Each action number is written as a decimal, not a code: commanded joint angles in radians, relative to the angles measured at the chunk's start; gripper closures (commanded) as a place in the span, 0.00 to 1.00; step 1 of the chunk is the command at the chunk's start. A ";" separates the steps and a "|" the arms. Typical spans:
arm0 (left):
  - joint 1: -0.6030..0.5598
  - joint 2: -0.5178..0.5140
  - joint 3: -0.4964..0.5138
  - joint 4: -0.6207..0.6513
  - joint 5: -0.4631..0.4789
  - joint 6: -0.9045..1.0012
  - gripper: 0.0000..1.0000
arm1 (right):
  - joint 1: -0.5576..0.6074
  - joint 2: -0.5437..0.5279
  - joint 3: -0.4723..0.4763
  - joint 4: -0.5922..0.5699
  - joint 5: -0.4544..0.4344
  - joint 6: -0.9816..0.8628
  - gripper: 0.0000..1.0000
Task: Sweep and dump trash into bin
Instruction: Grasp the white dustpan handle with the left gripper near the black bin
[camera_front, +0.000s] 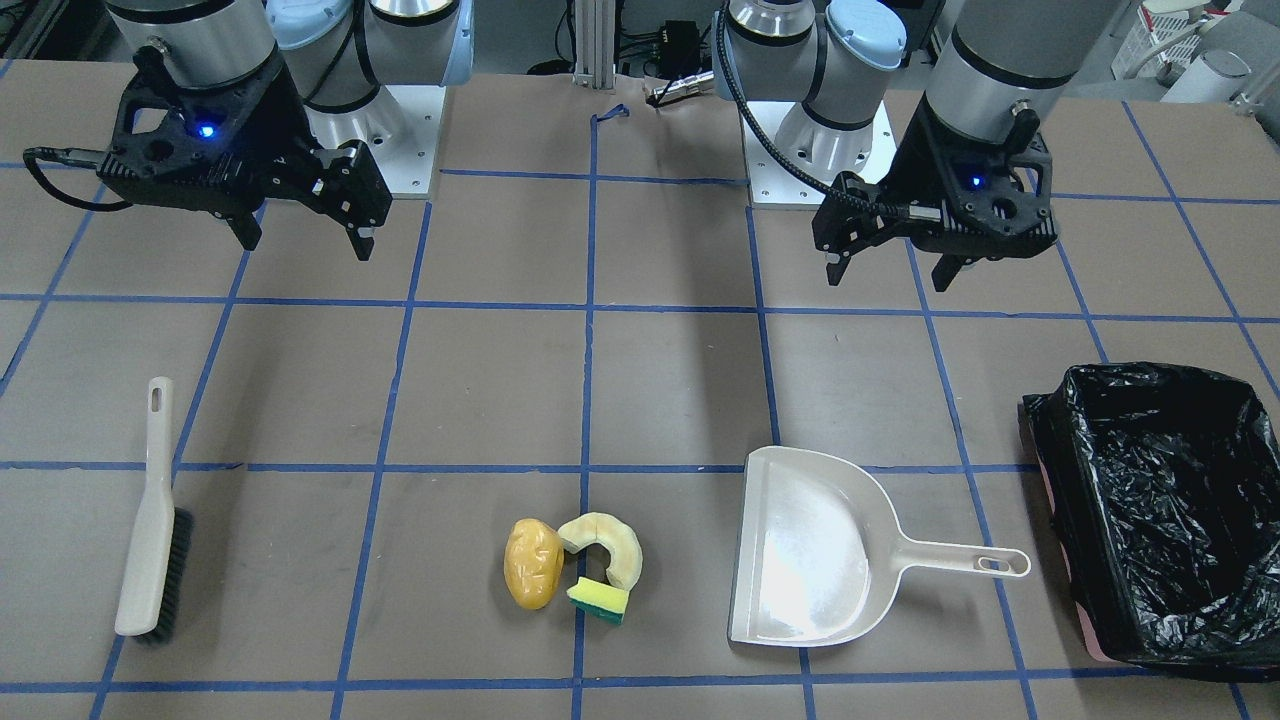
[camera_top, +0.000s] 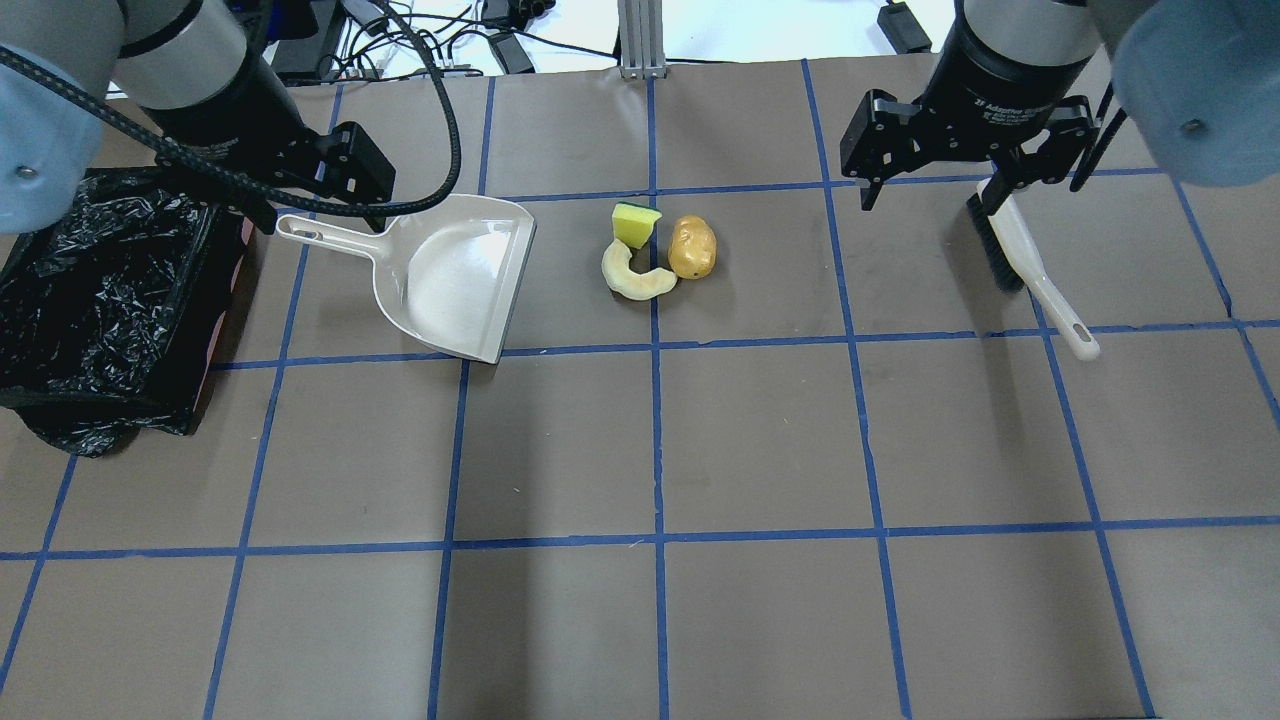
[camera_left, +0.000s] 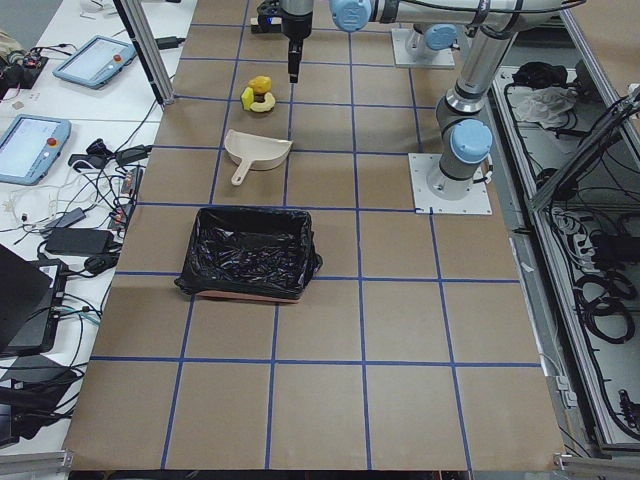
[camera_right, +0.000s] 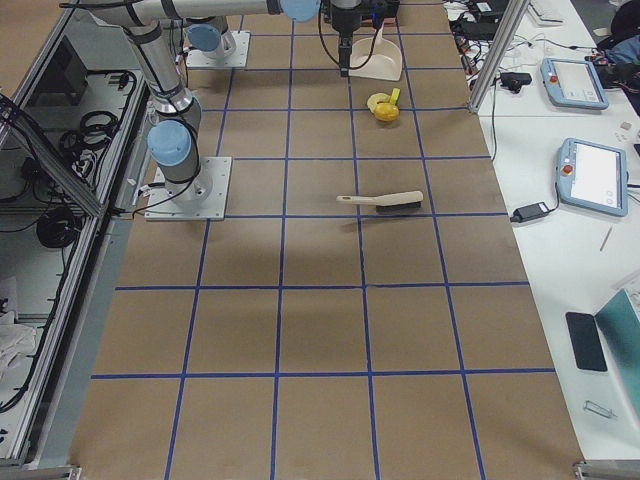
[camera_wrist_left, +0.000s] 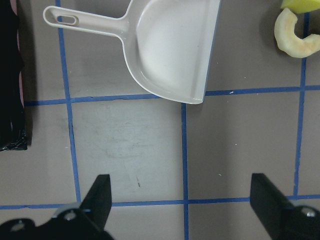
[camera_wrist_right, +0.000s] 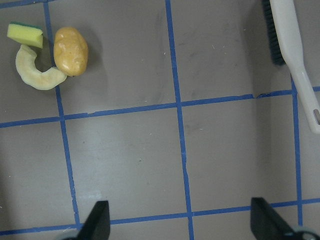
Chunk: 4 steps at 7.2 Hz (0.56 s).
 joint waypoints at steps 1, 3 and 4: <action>0.002 0.012 -0.008 -0.001 0.010 0.006 0.00 | -0.002 -0.002 -0.001 -0.002 0.003 0.001 0.00; 0.023 0.000 -0.005 0.019 0.035 0.041 0.01 | -0.002 -0.043 -0.002 -0.015 0.000 -0.002 0.00; 0.052 -0.040 -0.006 0.059 0.036 0.232 0.02 | -0.002 -0.066 -0.001 -0.014 -0.018 -0.002 0.00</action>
